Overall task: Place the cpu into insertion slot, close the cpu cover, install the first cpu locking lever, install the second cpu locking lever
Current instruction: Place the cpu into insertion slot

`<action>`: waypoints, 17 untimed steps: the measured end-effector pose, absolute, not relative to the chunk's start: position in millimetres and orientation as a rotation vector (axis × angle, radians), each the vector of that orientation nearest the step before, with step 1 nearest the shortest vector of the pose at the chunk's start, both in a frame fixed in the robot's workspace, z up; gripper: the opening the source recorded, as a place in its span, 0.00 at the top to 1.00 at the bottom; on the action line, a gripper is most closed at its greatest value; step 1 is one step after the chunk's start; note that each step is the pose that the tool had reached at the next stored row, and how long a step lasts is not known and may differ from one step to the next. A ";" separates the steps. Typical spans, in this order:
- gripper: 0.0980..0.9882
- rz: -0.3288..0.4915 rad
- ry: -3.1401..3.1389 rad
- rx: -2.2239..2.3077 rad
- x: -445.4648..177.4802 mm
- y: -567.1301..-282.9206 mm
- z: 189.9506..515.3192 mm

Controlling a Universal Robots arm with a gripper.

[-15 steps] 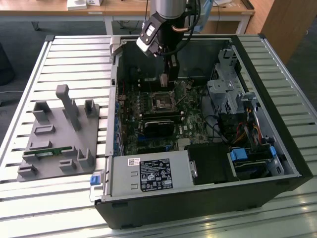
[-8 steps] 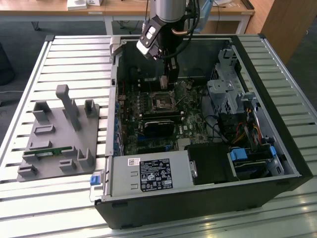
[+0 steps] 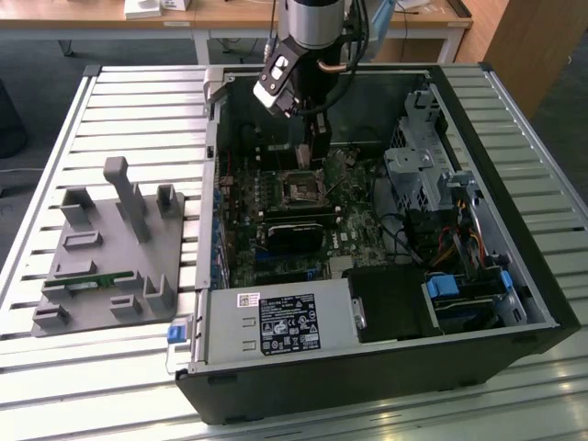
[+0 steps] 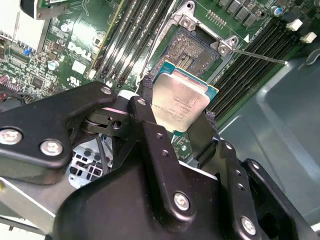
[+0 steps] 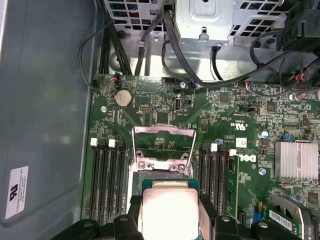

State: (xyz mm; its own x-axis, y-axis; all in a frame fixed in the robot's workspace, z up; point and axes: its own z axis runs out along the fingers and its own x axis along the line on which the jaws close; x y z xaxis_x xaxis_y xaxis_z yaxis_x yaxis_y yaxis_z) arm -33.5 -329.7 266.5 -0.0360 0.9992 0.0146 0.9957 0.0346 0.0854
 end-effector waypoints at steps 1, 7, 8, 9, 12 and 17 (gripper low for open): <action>0.52 0.111 2.224 2.146 -33.5 -329.7 265.2; 0.52 0.105 2.220 2.143 -33.4 -329.3 259.2; 0.52 0.104 2.219 2.144 -33.4 -329.2 258.4; 0.52 0.104 2.218 2.145 -33.5 -329.1 257.4; 0.52 0.104 2.217 2.145 -33.5 -328.3 252.3; 0.52 0.104 2.216 2.147 -33.5 -326.2 244.2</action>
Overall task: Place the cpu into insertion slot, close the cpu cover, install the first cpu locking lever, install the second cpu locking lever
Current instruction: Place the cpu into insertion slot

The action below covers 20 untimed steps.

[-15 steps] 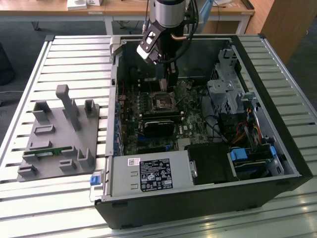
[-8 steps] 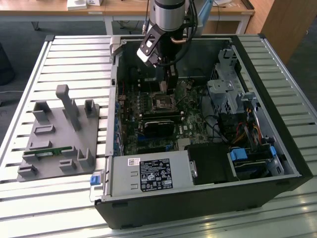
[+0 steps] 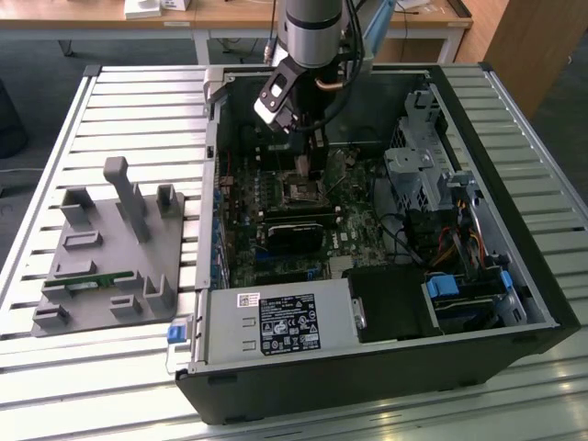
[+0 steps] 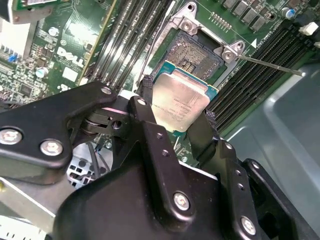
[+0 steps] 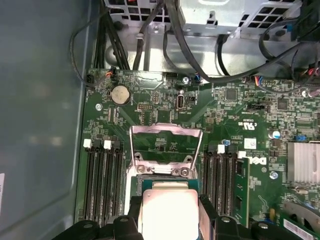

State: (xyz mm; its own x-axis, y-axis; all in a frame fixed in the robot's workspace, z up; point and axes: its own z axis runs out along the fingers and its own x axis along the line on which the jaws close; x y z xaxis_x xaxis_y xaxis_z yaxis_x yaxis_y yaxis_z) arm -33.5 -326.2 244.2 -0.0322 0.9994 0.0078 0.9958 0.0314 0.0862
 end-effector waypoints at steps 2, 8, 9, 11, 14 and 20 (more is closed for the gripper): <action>0.52 0.104 2.208 2.155 -33.5 -325.1 242.6; 0.52 0.103 2.188 2.173 -36.9 -323.2 239.0; 0.52 0.103 2.188 2.173 -37.4 -323.0 238.0; 0.52 0.103 2.188 2.173 -38.2 -322.8 234.7; 0.52 0.103 2.189 2.173 -38.9 -322.5 229.9; 0.52 0.102 2.187 2.174 -40.1 -322.3 225.6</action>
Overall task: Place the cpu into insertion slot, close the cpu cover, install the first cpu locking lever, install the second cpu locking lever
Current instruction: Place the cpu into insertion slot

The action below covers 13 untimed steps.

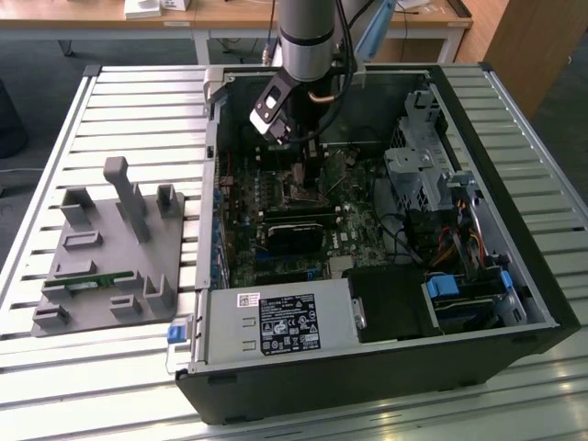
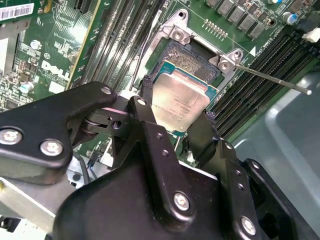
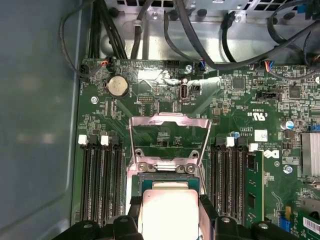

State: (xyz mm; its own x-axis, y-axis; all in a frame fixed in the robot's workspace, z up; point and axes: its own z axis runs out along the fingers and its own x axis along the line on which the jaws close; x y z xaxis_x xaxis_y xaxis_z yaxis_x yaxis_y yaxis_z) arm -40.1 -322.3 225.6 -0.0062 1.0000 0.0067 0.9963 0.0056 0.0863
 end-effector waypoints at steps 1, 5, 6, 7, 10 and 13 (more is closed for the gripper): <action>0.52 0.102 2.186 2.175 -40.3 -322.2 225.0; 0.52 0.102 2.184 2.177 -40.5 -321.6 222.4; 0.52 0.102 2.183 2.177 -40.5 -321.5 221.7; 0.52 0.102 2.183 2.178 -40.5 -321.4 221.0; 0.52 0.102 2.183 2.178 -40.6 -321.1 218.7; 0.52 0.101 2.181 2.179 -40.8 -321.0 217.1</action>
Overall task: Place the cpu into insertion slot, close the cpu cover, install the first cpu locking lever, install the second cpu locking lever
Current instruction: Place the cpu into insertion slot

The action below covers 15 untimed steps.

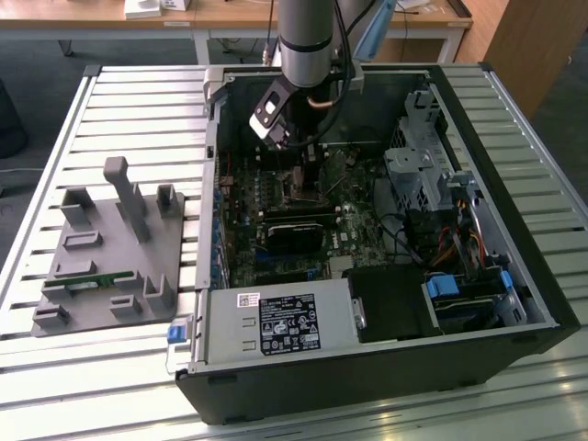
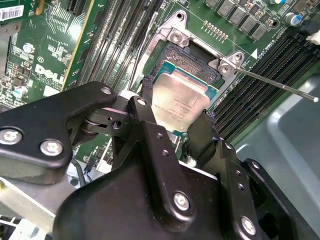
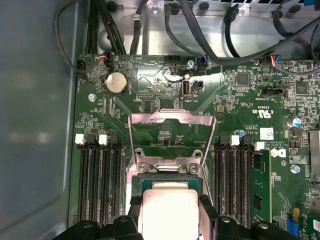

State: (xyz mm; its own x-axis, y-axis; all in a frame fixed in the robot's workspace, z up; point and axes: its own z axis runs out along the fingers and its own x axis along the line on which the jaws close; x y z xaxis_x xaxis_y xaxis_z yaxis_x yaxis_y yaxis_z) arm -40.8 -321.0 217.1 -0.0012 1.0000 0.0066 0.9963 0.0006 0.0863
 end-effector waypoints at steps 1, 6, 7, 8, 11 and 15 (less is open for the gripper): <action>0.52 0.101 2.181 2.179 -40.8 -320.9 215.8; 0.52 0.101 2.181 2.179 -41.1 -320.8 213.2; 0.52 0.102 2.181 2.179 -41.2 -320.7 212.9; 0.52 0.102 2.181 2.180 -41.3 -320.6 212.6; 0.52 0.101 2.181 2.180 -41.8 -320.1 211.6; 0.52 0.102 2.177 2.183 -42.8 -319.1 209.9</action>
State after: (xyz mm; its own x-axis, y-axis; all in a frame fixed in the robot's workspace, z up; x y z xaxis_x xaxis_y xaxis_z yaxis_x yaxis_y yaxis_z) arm -42.8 -319.1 209.9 0.0026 1.0000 0.0068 0.9962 -0.0032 0.0865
